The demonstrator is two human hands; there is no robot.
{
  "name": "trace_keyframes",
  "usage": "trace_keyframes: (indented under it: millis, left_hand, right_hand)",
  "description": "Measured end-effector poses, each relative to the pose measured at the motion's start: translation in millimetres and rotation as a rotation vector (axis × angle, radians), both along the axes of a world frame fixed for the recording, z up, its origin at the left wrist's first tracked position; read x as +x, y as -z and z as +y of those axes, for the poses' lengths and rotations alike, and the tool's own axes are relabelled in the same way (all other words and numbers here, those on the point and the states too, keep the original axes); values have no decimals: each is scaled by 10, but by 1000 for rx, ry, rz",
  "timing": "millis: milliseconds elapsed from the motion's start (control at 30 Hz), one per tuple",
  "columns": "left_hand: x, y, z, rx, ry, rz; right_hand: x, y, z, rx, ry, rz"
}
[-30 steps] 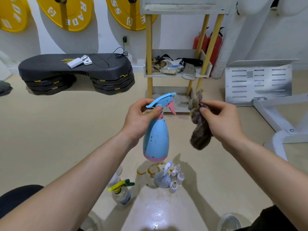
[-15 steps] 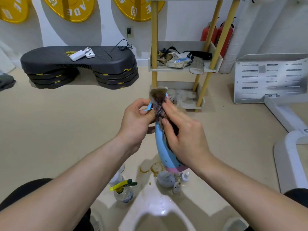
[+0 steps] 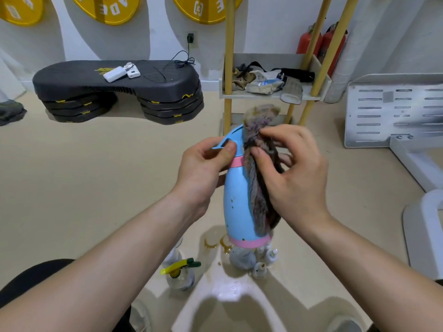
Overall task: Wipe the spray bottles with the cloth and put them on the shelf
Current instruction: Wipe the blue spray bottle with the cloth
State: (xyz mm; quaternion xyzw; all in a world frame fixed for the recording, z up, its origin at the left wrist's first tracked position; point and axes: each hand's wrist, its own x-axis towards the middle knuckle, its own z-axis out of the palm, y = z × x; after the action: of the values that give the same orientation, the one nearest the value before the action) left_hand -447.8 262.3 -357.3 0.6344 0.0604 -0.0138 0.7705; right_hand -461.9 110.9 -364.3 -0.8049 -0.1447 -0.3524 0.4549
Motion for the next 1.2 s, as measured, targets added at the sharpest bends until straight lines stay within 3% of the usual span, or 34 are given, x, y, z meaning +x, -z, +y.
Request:
trace_keyframes:
  millis: [300,533,600,700,767,833,900,1033,1200]
  left_hand:
    - [69,21,4,19,-235,-1]
    - [136,77,87,11,-369,65]
    - [132,116,47,32,-366,81]
    - [132,165,9,79,-370,105]
    - [128,187,4,109,-384,123]
    - [145,212,15,119,-395,148]
    - [179,225,44,109,-411,188]
    - [266,180,175,37,-480,268]
    - [310,103,313,-30,-475,303]
  right_hand:
    - [-120,294,75,-264,-127,34]
    - [-161,445,148,-696,-307,-73]
    - [-109,417,155,-629,-277,32]
    - [-58,363,151,-392,-237,357]
    - [-59,378,157,-378,-217,455]
    - [-105,415,175,-511,-149,383]
    - [-151,499,184,-737,-107,194]
    - [-262,674,97,-1077,-146,-62]
    - [-283,735,-69,-1128,-117,-170]
